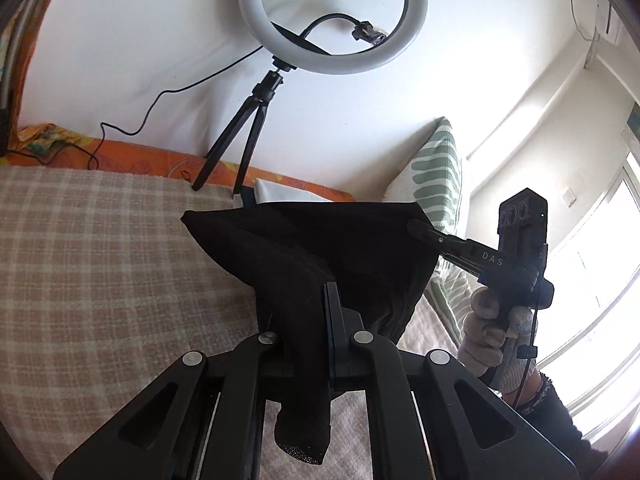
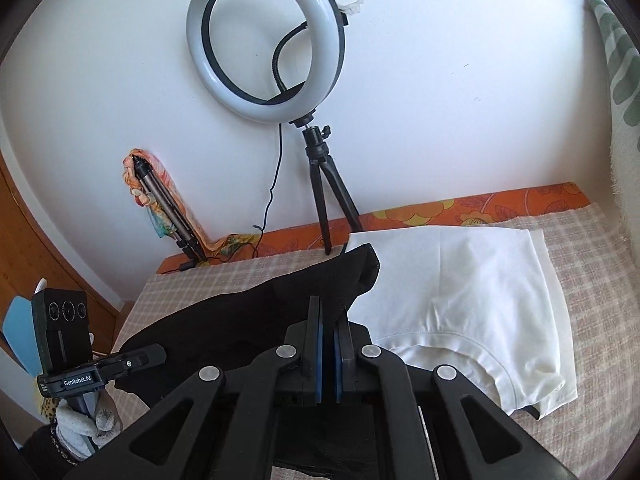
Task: Fold small clothes
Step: 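Lift the folded black shirt with both tools toward the white clothes stack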
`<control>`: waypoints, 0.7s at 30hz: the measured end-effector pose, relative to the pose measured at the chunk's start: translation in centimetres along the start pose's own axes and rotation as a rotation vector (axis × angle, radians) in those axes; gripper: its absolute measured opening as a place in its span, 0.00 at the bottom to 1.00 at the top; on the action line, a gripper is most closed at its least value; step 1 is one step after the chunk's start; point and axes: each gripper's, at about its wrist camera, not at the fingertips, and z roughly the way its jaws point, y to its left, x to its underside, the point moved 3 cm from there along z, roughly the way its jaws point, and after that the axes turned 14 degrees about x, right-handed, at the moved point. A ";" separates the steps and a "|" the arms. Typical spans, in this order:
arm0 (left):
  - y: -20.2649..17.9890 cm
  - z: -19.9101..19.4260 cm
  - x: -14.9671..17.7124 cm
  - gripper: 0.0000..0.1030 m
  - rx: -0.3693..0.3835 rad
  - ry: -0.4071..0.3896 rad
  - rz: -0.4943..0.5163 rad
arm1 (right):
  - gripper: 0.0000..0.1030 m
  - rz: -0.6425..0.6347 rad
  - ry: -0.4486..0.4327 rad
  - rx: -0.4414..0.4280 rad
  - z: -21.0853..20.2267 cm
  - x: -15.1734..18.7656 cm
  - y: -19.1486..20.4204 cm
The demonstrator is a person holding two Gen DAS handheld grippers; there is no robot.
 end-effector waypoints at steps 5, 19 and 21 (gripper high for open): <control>-1.2 4.3 -2.6 0.06 0.018 0.003 0.055 | 0.01 0.008 -0.024 0.055 0.4 -3.2 -4.2; 2.7 13.9 -0.6 0.06 0.014 0.140 0.005 | 0.35 0.040 0.105 0.204 10.1 -5.9 -13.7; 3.0 13.7 -0.1 0.07 0.005 0.150 0.013 | 0.39 0.069 0.102 0.187 10.2 -5.2 -14.2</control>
